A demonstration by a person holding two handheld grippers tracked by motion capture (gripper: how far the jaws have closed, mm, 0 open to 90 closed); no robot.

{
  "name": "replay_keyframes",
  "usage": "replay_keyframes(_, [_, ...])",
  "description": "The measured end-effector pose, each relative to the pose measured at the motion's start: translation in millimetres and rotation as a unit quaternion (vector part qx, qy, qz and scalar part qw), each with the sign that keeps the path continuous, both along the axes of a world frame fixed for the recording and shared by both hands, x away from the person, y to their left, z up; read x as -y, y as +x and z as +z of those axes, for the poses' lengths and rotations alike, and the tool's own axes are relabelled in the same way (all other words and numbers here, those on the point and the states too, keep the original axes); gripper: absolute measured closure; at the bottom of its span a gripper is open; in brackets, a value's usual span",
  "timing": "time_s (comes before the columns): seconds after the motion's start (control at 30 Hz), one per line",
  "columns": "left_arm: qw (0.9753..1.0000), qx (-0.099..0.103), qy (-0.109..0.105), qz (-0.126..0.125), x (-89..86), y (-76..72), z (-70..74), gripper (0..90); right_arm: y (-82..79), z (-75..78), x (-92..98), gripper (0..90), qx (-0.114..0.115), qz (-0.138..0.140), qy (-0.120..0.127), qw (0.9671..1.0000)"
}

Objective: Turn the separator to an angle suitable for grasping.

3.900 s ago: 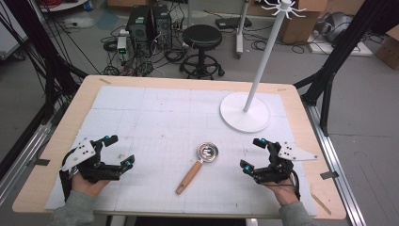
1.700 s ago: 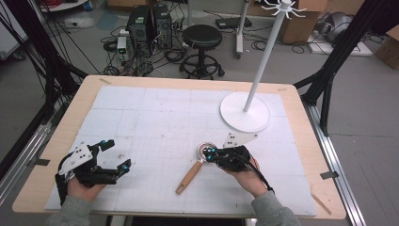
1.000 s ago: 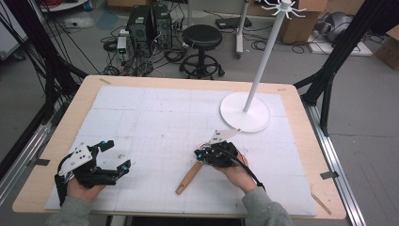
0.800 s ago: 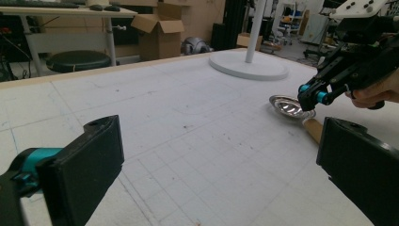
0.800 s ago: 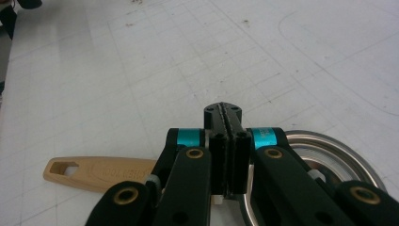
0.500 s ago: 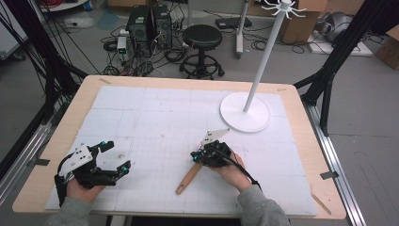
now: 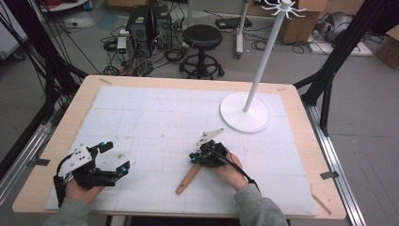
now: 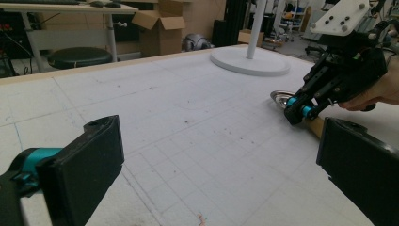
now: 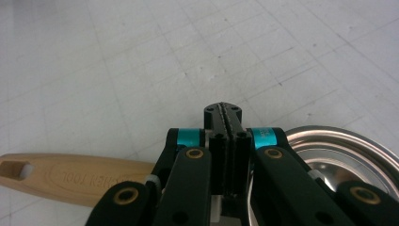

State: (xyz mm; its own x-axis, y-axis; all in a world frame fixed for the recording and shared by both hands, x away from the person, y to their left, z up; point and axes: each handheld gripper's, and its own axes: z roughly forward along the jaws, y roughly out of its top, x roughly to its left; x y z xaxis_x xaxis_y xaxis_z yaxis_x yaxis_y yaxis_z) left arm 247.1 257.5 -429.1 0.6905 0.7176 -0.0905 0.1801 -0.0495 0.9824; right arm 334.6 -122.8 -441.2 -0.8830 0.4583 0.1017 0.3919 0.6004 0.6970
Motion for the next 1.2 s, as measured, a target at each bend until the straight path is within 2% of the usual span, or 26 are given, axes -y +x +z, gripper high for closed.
replay_keyframes(0.17, [1.0000,-0.001,0.000,0.001,0.0,0.4,-0.4,1.7,-1.2,-0.3,-0.1,90.0,0.001,0.000,-0.006,1.0000])
replay_keyframes(0.27, [1.0000,-0.001,0.000,0.001,-0.2,0.1,-0.3,1.7,-1.5,-0.1,0.3,90.0,0.010,0.003,-0.010,0.9999])
replay_keyframes(0.53, [1.0000,-0.002,0.000,0.002,-1.8,0.0,-0.3,1.7,-2.9,0.7,2.4,90.0,0.002,-0.001,-0.014,0.9999])
replay_keyframes(0.67, [1.0000,-0.002,0.001,0.002,-1.8,0.1,-0.3,1.7,-4.2,1.3,2.7,90.0,0.006,-0.001,-0.020,0.9998])
replay_keyframes(1.03, [1.0000,-0.003,-0.002,0.000,-0.7,1.0,-0.5,1.7,-4.9,0.6,8.4,90.0,0.003,-0.006,-0.015,0.9999])
replay_keyframes(1.2, [1.0000,-0.003,-0.002,0.000,-0.4,1.5,-0.7,1.7,-5.6,1.2,8.2,90.0,0.008,-0.001,-0.020,0.9998])
